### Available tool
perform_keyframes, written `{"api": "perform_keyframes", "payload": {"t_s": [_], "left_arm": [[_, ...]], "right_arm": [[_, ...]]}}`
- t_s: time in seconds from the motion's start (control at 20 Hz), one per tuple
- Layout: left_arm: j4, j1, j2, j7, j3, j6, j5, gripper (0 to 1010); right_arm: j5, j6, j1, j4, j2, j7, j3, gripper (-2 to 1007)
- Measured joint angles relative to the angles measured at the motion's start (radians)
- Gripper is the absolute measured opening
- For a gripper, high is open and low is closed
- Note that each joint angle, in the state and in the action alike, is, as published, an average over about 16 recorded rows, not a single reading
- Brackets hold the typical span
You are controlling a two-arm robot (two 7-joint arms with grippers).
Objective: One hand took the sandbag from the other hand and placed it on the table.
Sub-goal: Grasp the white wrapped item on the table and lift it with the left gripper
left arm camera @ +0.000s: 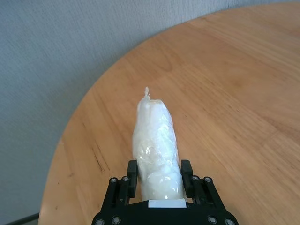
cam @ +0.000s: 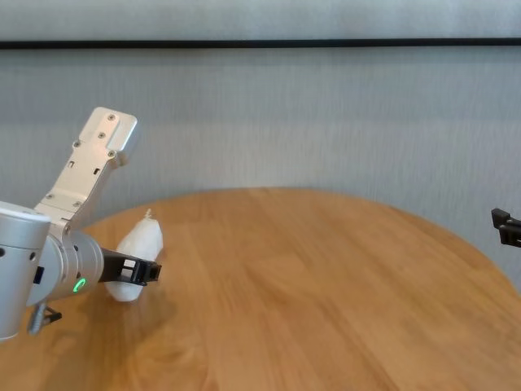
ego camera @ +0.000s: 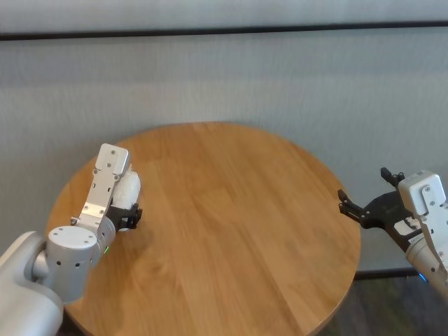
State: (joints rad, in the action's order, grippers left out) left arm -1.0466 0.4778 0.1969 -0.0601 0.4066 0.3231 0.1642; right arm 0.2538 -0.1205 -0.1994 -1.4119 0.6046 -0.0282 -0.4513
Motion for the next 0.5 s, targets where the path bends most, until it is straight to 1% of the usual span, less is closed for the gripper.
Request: {"api": "perform_keyframes", "payload": {"t_s": [0.25, 0.5], "left_arm": [[0.0, 0.0, 0.0, 0.0, 0.0, 0.0, 0.001, 562], [-0.001, 0.0, 0.0, 0.001, -0.001, 0.0, 0.001, 503]], "right_arm": [[0.0, 0.0, 0.0, 0.0, 0.0, 0.0, 0.0, 1002], [0.0, 0.0, 0.0, 0.0, 0.0, 0.0, 0.0, 1002]]}}
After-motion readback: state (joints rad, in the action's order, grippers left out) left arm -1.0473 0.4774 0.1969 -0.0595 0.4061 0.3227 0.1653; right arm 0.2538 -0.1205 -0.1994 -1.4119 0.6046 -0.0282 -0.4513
